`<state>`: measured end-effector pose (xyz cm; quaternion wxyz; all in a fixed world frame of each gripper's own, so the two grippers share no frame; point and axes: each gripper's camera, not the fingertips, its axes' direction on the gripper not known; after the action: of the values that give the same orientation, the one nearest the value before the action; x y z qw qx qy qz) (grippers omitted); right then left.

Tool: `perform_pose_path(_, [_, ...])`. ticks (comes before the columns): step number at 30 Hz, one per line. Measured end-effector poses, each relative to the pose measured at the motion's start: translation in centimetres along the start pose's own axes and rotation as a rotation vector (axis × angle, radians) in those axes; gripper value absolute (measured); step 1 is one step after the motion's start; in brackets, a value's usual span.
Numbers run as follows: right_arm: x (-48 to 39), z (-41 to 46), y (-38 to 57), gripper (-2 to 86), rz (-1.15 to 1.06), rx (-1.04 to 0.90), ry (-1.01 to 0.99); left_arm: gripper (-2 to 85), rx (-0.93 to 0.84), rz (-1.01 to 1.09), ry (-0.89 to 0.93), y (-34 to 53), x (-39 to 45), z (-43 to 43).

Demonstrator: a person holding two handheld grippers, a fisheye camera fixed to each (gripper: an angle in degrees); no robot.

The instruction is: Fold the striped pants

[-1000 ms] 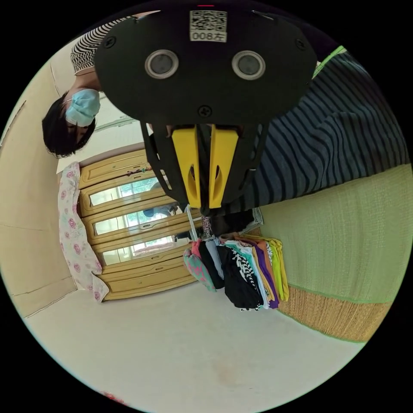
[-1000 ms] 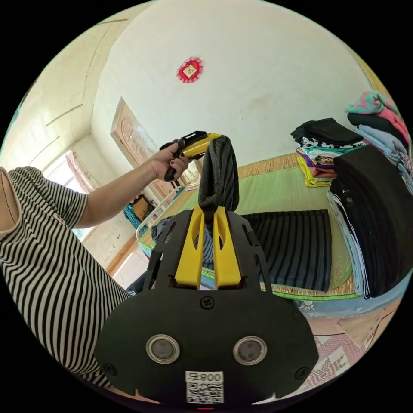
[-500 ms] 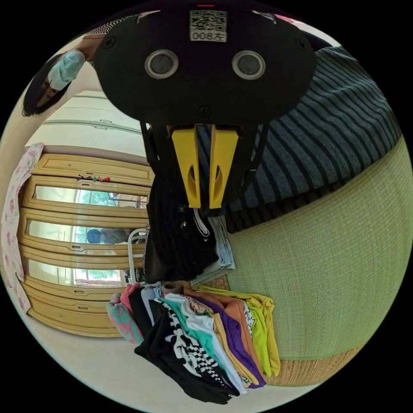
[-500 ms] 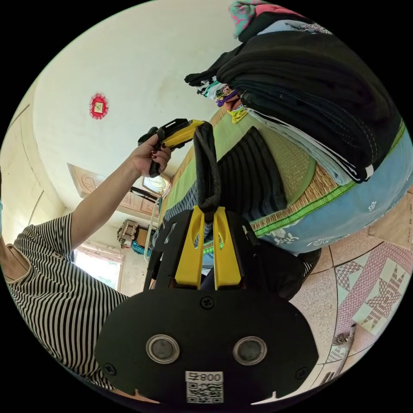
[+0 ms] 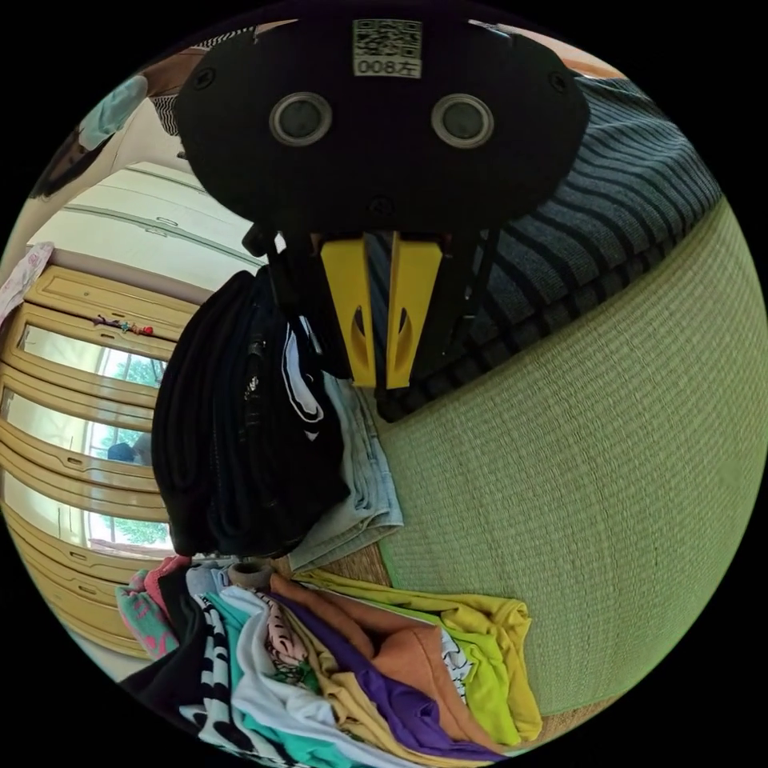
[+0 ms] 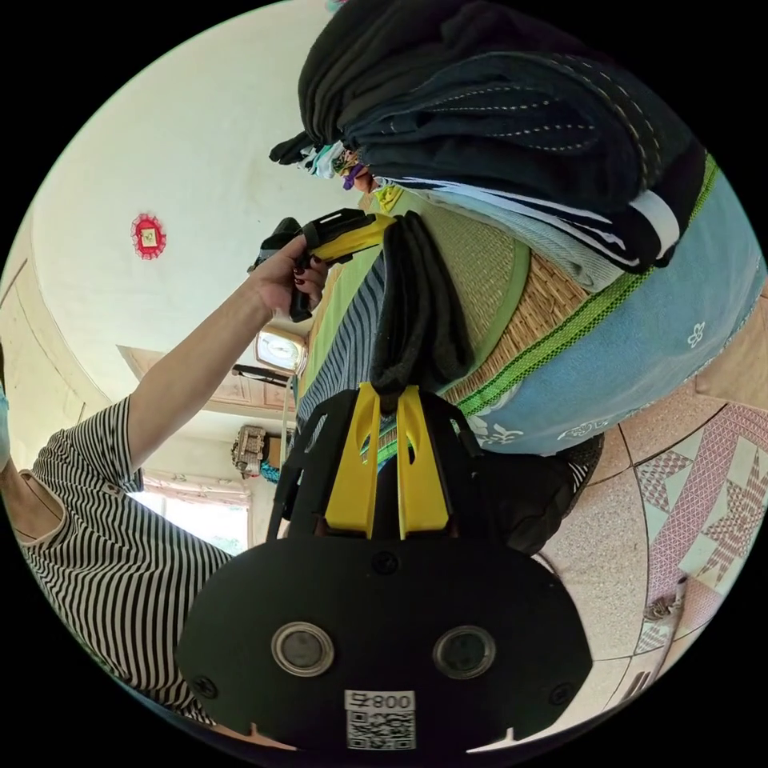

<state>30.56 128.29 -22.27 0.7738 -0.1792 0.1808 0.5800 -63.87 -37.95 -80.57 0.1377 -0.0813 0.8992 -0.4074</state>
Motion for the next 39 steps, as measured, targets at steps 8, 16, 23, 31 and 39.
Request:
perform_pose_path(8, [-1.5,0.4,-1.6,3.6,-0.032,0.008,-0.066,2.0,0.095,0.029,0.06,-1.1,-0.3,0.0])
perform_pose_path(16, [-1.5,2.1,-1.7,3.2,0.046,-0.001,-0.054,2.7,0.069,0.043,0.059,-1.4,-2.3,1.5])
perform_pose_path(23, [-3.7,2.0,-0.6,1.7,0.079,0.018,-0.053,2.1,0.173,0.16,0.238,1.3,-4.2,0.2])
perform_pose_path(31, [-14.7,3.2,-0.9,0.0,-0.142,0.061,0.251,0.3,0.088,0.276,0.005,6.5,-6.2,1.7])
perform_pose_path(39, [-22.5,16.4,-1.9,-0.1,-0.476,-0.204,0.765,0.1,0.062,0.333,-0.237,10.3,-8.9,3.7])
